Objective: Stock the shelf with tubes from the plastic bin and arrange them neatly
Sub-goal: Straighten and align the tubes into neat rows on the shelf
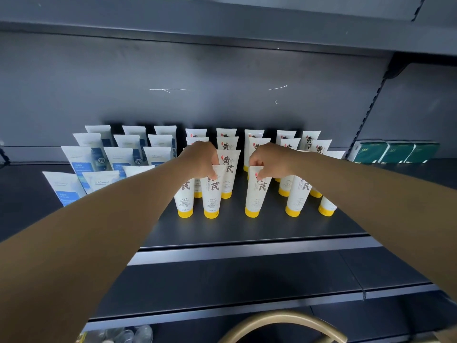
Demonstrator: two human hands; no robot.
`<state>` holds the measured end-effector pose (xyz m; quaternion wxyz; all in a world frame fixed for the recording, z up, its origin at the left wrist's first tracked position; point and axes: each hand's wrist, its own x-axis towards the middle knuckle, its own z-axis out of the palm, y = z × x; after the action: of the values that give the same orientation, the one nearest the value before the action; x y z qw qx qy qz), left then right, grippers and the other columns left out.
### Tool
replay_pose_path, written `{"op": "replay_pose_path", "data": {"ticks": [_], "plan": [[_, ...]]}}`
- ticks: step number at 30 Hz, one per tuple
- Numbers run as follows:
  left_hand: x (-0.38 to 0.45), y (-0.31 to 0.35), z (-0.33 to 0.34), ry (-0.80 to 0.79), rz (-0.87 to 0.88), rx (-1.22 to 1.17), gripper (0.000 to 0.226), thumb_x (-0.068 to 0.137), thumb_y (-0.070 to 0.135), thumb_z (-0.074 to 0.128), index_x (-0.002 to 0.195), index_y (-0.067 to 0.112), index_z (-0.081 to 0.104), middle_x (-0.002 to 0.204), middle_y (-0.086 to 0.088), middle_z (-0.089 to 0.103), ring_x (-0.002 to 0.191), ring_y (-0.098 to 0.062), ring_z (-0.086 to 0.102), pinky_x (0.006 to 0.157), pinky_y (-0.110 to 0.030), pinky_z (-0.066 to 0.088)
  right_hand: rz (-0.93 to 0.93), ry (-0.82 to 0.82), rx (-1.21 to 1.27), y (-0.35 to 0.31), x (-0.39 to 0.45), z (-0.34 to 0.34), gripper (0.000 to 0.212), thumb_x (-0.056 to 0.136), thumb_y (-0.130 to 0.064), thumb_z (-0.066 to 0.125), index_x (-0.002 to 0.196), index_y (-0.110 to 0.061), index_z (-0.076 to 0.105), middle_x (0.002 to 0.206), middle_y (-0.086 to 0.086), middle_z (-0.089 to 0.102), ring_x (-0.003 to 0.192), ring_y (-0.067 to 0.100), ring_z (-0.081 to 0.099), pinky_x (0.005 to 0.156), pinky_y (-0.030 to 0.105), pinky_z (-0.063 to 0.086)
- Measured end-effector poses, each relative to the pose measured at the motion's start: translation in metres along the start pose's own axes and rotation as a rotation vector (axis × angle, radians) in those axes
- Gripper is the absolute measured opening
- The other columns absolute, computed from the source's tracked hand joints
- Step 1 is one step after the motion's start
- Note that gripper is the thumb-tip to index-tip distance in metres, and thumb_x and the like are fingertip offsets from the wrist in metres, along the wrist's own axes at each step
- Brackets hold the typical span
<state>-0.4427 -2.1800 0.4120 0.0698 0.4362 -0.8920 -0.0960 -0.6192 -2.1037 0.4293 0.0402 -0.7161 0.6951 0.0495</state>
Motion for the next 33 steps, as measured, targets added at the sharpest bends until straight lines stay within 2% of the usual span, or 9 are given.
{"op": "replay_pose_path", "data": {"ticks": [4, 6, 9, 14, 17, 20, 28, 31, 33], "plan": [[-0.001, 0.007, 0.002, 0.019, 0.006, -0.002, 0.046, 0.077, 0.02, 0.075, 0.119, 0.008, 0.062, 0.117, -0.009, 0.066, 0.104, -0.025, 0.062, 0.094, -0.037, 0.05, 0.011, -0.001, -0.013, 0.008, -0.005, -0.003, 0.009, 0.085, -0.017, 0.067, 0.083, -0.009, 0.063, 0.08, 0.0, 0.057, 0.079, 0.019, 0.055, 0.059, 0.023, 0.038], [0.0, 0.012, 0.001, 0.012, 0.024, 0.002, 0.045, 0.077, 0.02, 0.075, 0.119, 0.008, 0.063, 0.117, -0.009, 0.066, 0.105, -0.025, 0.061, 0.094, -0.037, 0.05, 0.024, -0.004, -0.008, 0.015, -0.007, -0.006, 0.027, 0.085, -0.015, 0.067, 0.064, -0.021, 0.051, 0.068, -0.007, 0.048, 0.068, 0.014, 0.049, 0.055, 0.021, 0.033], [0.002, 0.022, -0.001, 0.009, 0.035, -0.034, 0.045, 0.078, 0.02, 0.074, 0.119, 0.007, 0.063, 0.118, -0.01, 0.065, 0.106, -0.025, 0.06, 0.094, -0.036, 0.049, 0.032, -0.004, 0.005, 0.021, -0.011, -0.01, 0.04, 0.084, -0.013, 0.068, 0.056, -0.024, 0.04, 0.062, -0.007, 0.041, 0.059, 0.011, 0.041, 0.053, 0.021, 0.03], [0.006, 0.037, 0.001, -0.033, 0.076, -0.04, 0.037, 0.079, 0.02, 0.073, 0.113, 0.008, 0.067, 0.11, -0.008, 0.068, 0.1, -0.023, 0.062, 0.089, -0.033, 0.05, 0.045, -0.024, 0.004, 0.029, -0.014, -0.006, 0.035, 0.083, -0.013, 0.068, 0.058, -0.018, 0.044, 0.061, -0.003, 0.042, 0.057, 0.011, 0.039, 0.053, 0.022, 0.03], [0.008, 0.042, 0.006, -0.033, 0.088, -0.042, 0.034, 0.079, 0.019, 0.072, 0.112, 0.009, 0.068, 0.108, -0.007, 0.069, 0.099, -0.022, 0.063, 0.087, -0.031, 0.051, 0.033, -0.021, -0.029, 0.028, -0.012, 0.0, 0.012, 0.085, -0.015, 0.067, 0.079, -0.008, 0.059, 0.073, -0.001, 0.051, 0.07, 0.016, 0.047, 0.056, 0.023, 0.034], [0.008, 0.044, 0.005, -0.045, 0.096, -0.035, 0.035, 0.08, 0.019, 0.071, 0.114, 0.01, 0.067, 0.111, -0.007, 0.069, 0.099, -0.022, 0.063, 0.088, -0.032, 0.051, 0.026, -0.001, -0.016, 0.028, -0.009, 0.003, 0.015, 0.085, -0.015, 0.066, 0.098, -0.007, 0.064, 0.091, 0.003, 0.061, 0.081, 0.018, 0.054, 0.064, 0.025, 0.041], [0.006, 0.046, 0.006, -0.051, 0.099, 0.0, 0.034, 0.081, 0.019, 0.07, 0.114, 0.01, 0.067, 0.11, -0.007, 0.069, 0.098, -0.022, 0.063, 0.088, -0.033, 0.052, 0.024, -0.025, -0.008, 0.03, -0.012, -0.003, 0.008, 0.085, -0.015, 0.066, 0.092, -0.012, 0.064, 0.082, -0.002, 0.056, 0.077, 0.016, 0.053, 0.055, 0.019, 0.035], [0.005, 0.045, 0.006, -0.039, 0.093, 0.02, 0.035, 0.081, 0.021, 0.07, 0.115, 0.01, 0.067, 0.111, -0.007, 0.069, 0.098, -0.022, 0.063, 0.088, -0.033, 0.053, 0.037, -0.027, -0.013, 0.029, -0.015, -0.008, 0.004, 0.085, -0.011, 0.065, 0.084, -0.012, 0.061, 0.073, -0.004, 0.052, 0.067, 0.013, 0.048, 0.053, 0.018, 0.033], [0.004, 0.045, 0.007, -0.029, 0.081, 0.03, 0.036, 0.081, 0.02, 0.07, 0.116, 0.009, 0.066, 0.112, -0.008, 0.068, 0.099, -0.022, 0.063, 0.088, -0.032, 0.053, 0.045, -0.024, -0.016, 0.028, -0.017, -0.009, 0.013, 0.085, -0.009, 0.065, 0.073, -0.013, 0.06, 0.07, -0.004, 0.049, 0.062, 0.011, 0.044, 0.052, 0.018, 0.031]]}}
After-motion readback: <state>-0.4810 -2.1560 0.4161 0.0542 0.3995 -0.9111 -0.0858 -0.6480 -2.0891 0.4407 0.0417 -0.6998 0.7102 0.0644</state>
